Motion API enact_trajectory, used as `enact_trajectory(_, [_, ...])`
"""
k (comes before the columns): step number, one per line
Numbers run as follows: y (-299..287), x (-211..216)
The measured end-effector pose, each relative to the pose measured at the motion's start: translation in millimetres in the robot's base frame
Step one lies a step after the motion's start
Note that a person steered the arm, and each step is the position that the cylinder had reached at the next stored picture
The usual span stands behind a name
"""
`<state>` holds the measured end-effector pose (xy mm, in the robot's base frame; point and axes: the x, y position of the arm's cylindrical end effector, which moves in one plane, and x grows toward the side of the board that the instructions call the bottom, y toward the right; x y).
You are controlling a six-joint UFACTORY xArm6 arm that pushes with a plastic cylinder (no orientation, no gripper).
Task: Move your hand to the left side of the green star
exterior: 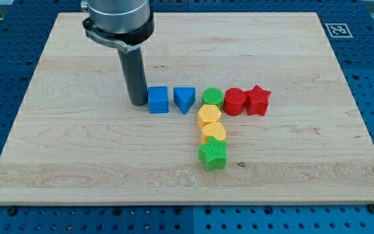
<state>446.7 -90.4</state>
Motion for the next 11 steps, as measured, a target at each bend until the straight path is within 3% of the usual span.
enact_trajectory(3, [-5.0, 9.3])
enact_trajectory(4, [-5.8, 32.8])
enact_trajectory(5, [-0.5, 91.1])
enact_trajectory(8, [1.4, 118.1])
enact_trajectory(11, [67.0, 109.2])
